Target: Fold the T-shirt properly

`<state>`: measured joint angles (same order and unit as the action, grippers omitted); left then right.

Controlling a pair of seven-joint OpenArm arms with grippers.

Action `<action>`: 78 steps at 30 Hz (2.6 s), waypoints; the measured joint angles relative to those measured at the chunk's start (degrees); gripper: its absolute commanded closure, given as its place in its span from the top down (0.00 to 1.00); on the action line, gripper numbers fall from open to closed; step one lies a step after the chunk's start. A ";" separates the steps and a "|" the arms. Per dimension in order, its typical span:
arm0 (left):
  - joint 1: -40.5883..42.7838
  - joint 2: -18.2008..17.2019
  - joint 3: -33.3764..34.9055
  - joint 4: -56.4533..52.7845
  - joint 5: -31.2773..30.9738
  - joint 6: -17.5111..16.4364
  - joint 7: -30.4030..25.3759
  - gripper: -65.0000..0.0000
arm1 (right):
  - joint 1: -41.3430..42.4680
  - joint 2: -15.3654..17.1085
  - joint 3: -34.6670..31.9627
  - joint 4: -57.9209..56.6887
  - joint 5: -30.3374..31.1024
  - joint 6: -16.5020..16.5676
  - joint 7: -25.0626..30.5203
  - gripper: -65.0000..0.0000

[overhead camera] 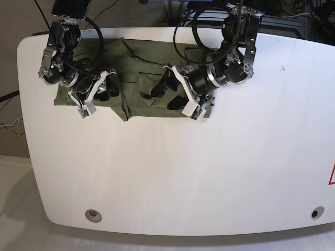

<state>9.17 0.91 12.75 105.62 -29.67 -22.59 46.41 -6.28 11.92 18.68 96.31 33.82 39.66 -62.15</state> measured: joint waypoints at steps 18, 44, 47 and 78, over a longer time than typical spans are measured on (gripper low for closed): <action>-0.70 0.83 -3.65 -0.44 -0.35 -0.13 0.28 0.55 | -0.13 0.00 0.00 0.00 0.02 0.00 -0.24 0.34; -1.25 -9.88 -0.15 -3.96 6.97 0.15 0.44 0.59 | 0.00 7.13 22.99 0.35 5.27 -0.39 -11.41 0.35; -1.18 -10.10 -0.37 -4.68 7.39 0.74 0.24 0.60 | -0.26 7.58 24.79 0.33 6.36 -0.28 -11.74 0.35; -0.79 -13.20 -1.29 -5.40 7.34 0.15 -1.79 0.61 | -1.22 2.25 15.61 0.11 12.11 0.02 -10.86 0.51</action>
<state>8.38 -12.29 11.46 100.22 -22.33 -22.44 44.62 -7.51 14.17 34.28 96.42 45.93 39.68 -73.01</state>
